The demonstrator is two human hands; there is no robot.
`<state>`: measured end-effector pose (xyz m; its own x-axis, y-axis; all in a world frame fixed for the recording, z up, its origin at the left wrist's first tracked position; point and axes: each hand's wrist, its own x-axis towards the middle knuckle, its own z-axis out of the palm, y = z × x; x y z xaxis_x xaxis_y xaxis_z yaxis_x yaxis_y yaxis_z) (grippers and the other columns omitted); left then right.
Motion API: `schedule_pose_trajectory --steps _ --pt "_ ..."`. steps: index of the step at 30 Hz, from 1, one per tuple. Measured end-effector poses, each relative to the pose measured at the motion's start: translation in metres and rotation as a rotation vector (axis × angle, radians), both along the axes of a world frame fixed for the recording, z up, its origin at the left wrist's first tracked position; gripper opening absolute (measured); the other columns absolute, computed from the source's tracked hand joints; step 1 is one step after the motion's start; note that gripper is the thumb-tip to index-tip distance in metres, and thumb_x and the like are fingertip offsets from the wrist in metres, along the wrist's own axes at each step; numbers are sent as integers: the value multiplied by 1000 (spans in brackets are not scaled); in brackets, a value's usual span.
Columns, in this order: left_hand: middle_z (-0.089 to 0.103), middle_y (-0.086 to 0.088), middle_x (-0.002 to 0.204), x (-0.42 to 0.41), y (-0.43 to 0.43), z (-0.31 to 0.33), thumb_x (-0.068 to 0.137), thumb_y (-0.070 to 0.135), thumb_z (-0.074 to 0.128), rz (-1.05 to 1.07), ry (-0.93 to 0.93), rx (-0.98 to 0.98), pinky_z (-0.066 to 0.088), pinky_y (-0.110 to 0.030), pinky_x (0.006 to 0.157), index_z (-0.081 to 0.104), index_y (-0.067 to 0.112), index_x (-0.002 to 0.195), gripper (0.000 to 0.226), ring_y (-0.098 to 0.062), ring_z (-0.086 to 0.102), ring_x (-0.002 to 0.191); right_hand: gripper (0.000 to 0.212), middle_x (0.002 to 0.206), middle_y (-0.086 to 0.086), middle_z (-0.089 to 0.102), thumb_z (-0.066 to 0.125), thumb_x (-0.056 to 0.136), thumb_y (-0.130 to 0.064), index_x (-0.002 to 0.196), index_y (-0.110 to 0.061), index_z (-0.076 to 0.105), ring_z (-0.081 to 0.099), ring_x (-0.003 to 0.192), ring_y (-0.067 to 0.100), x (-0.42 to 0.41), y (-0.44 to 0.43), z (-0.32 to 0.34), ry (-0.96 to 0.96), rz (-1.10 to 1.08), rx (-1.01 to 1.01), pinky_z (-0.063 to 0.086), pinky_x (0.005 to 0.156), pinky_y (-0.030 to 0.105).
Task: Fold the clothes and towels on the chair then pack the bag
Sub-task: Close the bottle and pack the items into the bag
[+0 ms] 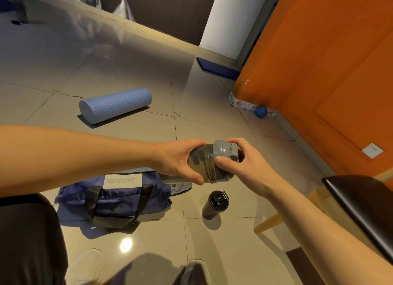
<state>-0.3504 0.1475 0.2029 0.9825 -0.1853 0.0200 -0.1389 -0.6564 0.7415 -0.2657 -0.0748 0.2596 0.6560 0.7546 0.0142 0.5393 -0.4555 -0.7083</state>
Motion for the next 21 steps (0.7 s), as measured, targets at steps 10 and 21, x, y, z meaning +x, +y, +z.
schedule_pose_trajectory --steps 10,21 --pt "54 10 132 -2 -1 -1 78 46 85 -7 4 13 48 -29 107 33 28 150 91 -8 56 120 66 122 -14 60 76 81 -54 137 -32 49 62 108 5 1 -3 -6 16 48 -17 54 76 12" --pt "54 9 137 -1 -5 -2 74 57 84 -13 -55 110 51 -35 107 32 29 151 97 -11 57 122 90 134 -1 54 44 79 -77 153 -27 34 61 97 7 -5 6 -16 98 -40 -92 51 63 11"
